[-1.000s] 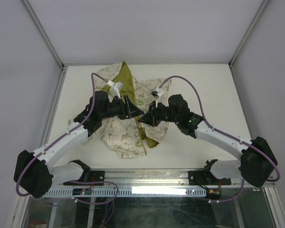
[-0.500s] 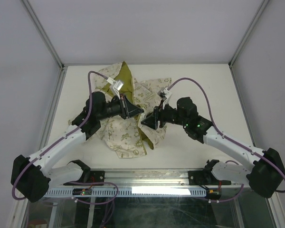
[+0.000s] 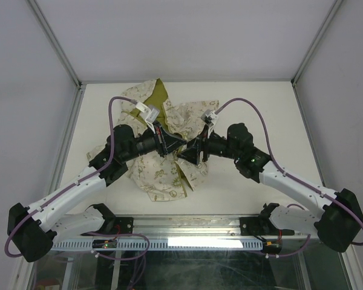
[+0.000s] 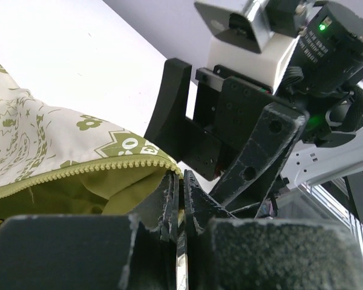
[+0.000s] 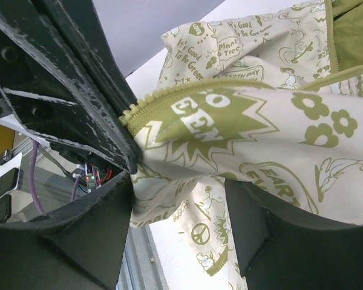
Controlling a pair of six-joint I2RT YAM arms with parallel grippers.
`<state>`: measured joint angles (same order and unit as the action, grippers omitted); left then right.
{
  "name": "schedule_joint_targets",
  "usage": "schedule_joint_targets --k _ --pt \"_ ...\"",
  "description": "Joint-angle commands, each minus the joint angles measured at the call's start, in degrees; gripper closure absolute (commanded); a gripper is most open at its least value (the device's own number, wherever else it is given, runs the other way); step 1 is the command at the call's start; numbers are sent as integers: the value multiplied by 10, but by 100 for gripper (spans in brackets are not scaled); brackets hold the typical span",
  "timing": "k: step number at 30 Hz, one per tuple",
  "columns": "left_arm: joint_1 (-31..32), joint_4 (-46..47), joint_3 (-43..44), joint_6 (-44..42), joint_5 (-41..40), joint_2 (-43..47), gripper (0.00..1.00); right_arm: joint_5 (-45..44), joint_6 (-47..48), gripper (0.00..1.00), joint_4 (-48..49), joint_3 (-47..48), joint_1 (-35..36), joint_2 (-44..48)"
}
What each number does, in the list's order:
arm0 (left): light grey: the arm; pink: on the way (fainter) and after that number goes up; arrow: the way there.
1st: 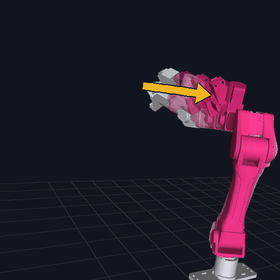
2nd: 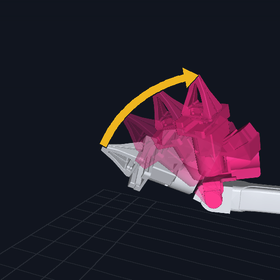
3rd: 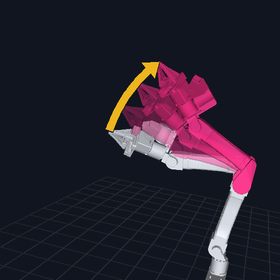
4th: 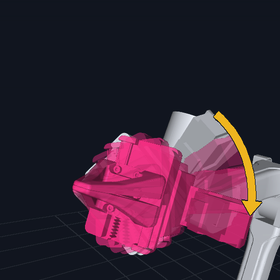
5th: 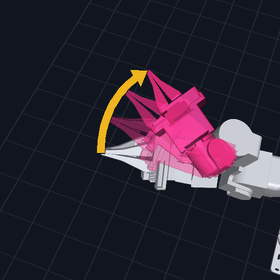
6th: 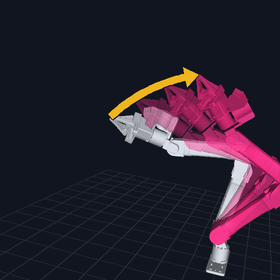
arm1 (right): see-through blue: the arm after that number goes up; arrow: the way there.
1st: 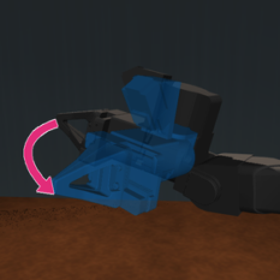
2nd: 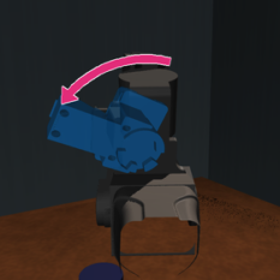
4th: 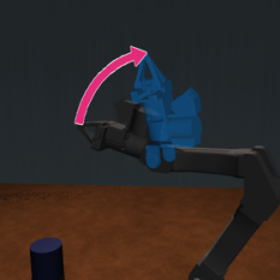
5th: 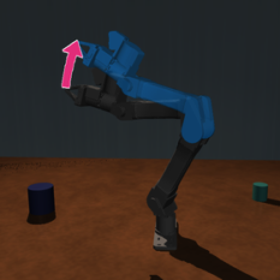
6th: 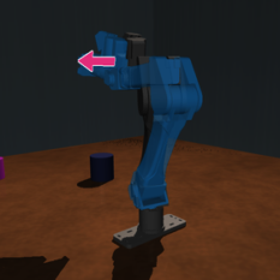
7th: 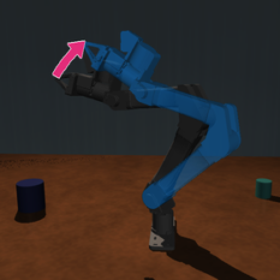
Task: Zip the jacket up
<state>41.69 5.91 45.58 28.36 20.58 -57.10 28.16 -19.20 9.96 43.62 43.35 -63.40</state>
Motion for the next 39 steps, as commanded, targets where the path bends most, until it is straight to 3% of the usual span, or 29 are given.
schedule_joint_targets --k 1,4,8,10,15,20,27,33,39 --pt "9 79 -4 11 -15 7 100 13 -2 41 62 -7 -2 -12" --pt "11 82 -4 13 -12 5 100 25 0 58 71 -8 -2 -19" --pt "10 65 -2 9 -12 9 100 44 6 88 74 -1 -2 -25" --pt "11 37 0 6 -32 21 93 46 11 100 70 2 -2 -22" --pt "8 -29 -5 3 -90 64 60 65 17 100 60 15 -15 -15" --pt "-1 -69 -22 0 -105 93 46 92 26 100 40 37 -19 -23" --pt "-12 -64 -27 6 -83 68 48 120 26 100 37 50 -19 -40" --pt "-21 -98 -26 8 -84 50 64 113 24 100 37 52 -22 -38" --pt "-21 -163 -68 15 -52 60 68 104 14 100 48 57 -35 -23"
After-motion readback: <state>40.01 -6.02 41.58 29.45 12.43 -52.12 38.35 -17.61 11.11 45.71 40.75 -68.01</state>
